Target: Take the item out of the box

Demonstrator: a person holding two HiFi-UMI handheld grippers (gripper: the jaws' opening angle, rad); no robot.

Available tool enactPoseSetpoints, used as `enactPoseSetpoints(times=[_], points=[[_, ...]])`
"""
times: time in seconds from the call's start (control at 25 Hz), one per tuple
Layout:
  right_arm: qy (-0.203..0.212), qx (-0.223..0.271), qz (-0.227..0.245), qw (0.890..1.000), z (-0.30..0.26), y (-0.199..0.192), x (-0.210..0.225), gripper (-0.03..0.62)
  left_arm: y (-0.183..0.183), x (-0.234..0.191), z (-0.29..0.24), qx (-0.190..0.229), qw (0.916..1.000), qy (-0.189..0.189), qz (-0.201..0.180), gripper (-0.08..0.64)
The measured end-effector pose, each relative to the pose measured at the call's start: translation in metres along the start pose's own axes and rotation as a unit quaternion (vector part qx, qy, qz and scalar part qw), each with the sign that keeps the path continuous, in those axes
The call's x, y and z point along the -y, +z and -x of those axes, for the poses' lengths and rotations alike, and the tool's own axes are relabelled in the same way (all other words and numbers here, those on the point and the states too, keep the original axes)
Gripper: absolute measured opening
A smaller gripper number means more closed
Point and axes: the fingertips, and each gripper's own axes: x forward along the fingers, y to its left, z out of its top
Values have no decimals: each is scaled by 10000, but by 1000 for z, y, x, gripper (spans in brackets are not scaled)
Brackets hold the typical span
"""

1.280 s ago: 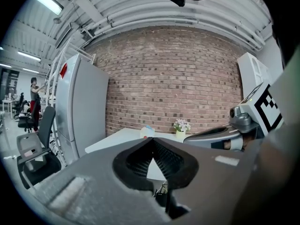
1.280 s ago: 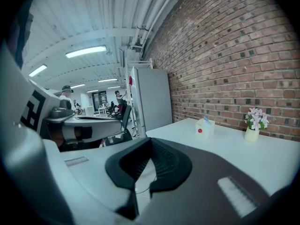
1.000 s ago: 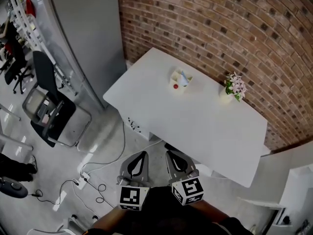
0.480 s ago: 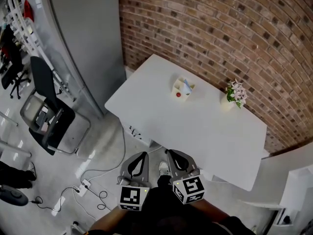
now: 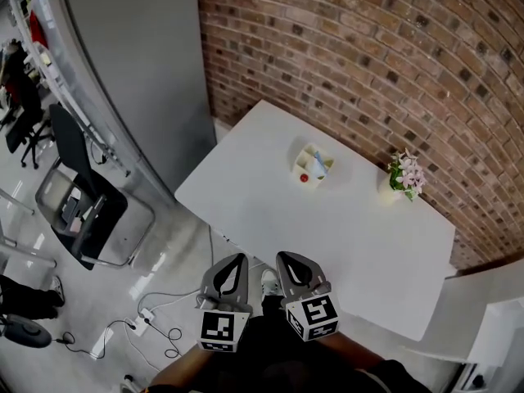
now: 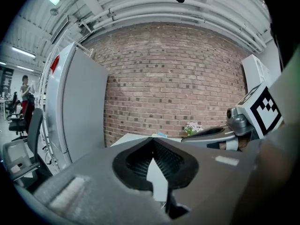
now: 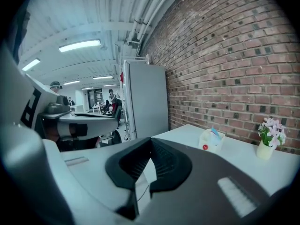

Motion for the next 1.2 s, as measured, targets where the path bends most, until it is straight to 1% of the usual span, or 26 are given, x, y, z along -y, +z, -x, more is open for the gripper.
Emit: enactPoseSetpoints(times=[0.28,0.52,1.0,1.2], points=[[-49,-60,-81,9999,-34,10,45,2,8,-6,-57,-78,10000,-26,12,5],[-141,-169,-161,9996,-56,7,86,2,13,0,-104,-116,9999,-101,16,5],[-304,-285,-320,9986,-89,4,156,2,8,13,-184,-365,9992,-117,-63,5],[-322,-320,-353,9983,-97,2,177,2,8,18,-209,-454,9988,-125,-138,5]])
